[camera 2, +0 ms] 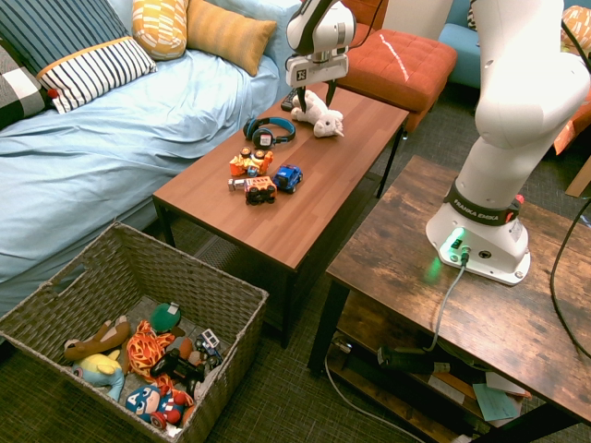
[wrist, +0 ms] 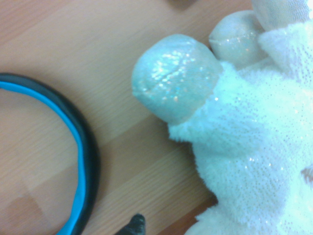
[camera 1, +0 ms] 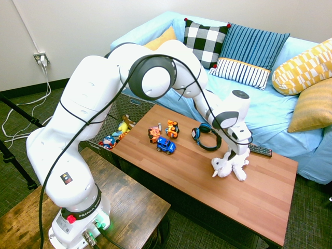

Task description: Put the stuffed toy in the basket

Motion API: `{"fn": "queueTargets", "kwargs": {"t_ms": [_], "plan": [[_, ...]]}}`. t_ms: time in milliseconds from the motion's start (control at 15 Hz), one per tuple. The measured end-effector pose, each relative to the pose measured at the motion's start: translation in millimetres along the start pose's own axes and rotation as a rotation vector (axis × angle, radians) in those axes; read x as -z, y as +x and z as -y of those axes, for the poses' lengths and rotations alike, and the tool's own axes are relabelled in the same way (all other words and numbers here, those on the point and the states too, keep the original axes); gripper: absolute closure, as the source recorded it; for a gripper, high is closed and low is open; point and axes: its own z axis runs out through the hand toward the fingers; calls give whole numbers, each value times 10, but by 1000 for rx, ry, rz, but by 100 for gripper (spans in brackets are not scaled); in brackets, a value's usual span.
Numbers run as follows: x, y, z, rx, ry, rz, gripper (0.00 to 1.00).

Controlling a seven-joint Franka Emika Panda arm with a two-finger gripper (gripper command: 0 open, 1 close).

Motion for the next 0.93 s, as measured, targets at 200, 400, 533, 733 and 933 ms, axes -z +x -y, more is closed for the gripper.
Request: {"fn": "queueTargets", "kwargs": {"t_ms": [200,400,533,733,933], "plan": [[-240,88,-21,-26,-19,5,0],[-446,148,-45,-50,-29,16,100],[-525,188,-40,-57,-31,16,100],[-577,205,-33,-72,-32,21,100],[-589,189,-24,-74,-36,29,100]]}}
